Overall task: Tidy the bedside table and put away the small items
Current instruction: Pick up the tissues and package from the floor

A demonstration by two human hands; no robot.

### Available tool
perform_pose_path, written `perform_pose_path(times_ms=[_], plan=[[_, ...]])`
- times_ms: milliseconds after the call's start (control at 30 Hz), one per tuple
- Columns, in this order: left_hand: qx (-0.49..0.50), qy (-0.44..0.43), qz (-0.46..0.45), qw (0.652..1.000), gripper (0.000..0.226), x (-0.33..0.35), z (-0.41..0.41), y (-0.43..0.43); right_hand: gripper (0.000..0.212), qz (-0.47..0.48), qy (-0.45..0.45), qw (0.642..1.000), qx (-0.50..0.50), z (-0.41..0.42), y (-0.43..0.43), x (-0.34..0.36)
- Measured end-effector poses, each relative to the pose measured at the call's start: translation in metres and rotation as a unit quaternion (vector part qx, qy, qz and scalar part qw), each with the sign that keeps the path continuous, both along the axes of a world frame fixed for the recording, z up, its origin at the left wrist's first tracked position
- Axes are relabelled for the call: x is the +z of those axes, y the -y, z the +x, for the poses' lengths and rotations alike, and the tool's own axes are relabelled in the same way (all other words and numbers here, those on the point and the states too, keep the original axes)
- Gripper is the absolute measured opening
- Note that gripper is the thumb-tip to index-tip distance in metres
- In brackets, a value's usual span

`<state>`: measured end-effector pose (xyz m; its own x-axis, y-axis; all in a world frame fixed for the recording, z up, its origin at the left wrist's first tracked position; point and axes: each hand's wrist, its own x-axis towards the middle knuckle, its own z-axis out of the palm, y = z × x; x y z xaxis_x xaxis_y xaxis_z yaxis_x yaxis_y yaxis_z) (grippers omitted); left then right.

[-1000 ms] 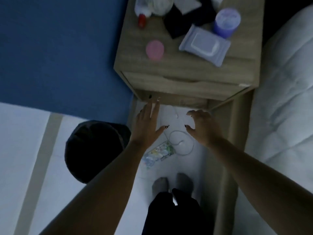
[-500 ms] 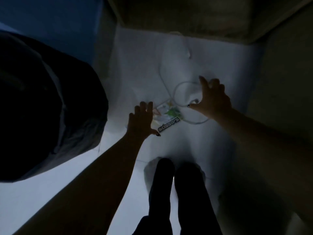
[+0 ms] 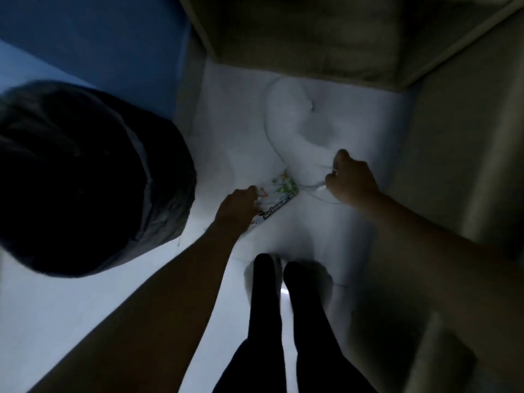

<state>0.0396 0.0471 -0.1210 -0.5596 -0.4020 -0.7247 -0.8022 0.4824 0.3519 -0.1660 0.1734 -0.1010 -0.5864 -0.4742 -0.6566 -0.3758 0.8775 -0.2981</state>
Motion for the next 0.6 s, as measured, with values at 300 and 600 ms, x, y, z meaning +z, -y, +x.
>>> perform_pose_path(times_ms=[300, 600], plan=[[0.029, 0.038, 0.0, 0.999, 0.053, 0.277, -0.059, 0.044, 0.016, -0.091, -0.021, 0.995, 0.02, -0.06, 0.037, 0.307], [0.103, -0.118, -0.014, 0.988, 0.046, 0.545, -0.147, 0.141, 0.012, -0.168, -0.106, 0.979, -0.041, -0.157, 0.097, 0.617]])
